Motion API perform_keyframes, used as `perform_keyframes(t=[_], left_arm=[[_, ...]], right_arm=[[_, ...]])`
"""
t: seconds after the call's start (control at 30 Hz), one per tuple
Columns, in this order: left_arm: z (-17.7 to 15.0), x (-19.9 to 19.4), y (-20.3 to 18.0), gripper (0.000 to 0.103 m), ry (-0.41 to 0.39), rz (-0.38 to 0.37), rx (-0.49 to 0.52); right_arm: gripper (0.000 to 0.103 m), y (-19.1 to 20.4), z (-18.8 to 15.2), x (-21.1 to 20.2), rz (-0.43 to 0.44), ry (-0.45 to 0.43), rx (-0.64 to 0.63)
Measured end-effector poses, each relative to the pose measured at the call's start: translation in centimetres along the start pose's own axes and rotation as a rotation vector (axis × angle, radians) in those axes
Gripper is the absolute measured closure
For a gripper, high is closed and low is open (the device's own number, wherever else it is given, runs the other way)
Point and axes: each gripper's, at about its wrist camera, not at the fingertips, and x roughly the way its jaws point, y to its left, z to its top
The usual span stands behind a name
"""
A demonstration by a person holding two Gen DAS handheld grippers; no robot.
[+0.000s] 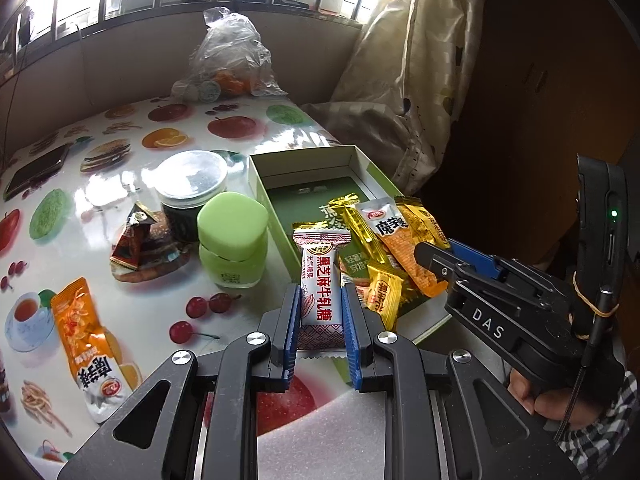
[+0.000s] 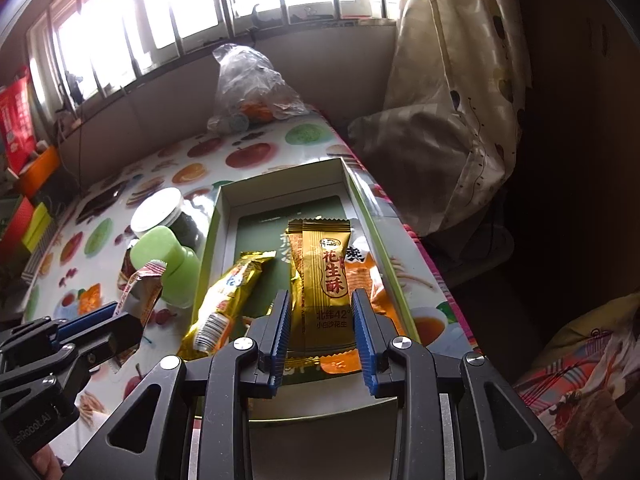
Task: Organize snacks
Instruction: 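Carry both held candies over the green box, then open the left tool over the box while the right tool releases the peanut candy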
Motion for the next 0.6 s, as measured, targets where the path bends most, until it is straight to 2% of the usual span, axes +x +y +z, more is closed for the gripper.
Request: perform_keyframes(t=[0.27, 0.6], left_arm=[[-0.2, 2.2, -1.8, 0.082, 0.051, -0.010, 0.027], [0.0, 4.2, -2.2, 0.082, 0.081, -0.004, 0.024]], right_arm=[[0.074, -1.2, -0.4, 1.1, -0.016, 0.026, -0.009], [0.074, -1.4, -0.7, 2.5, -0.014, 0.044, -0.028]])
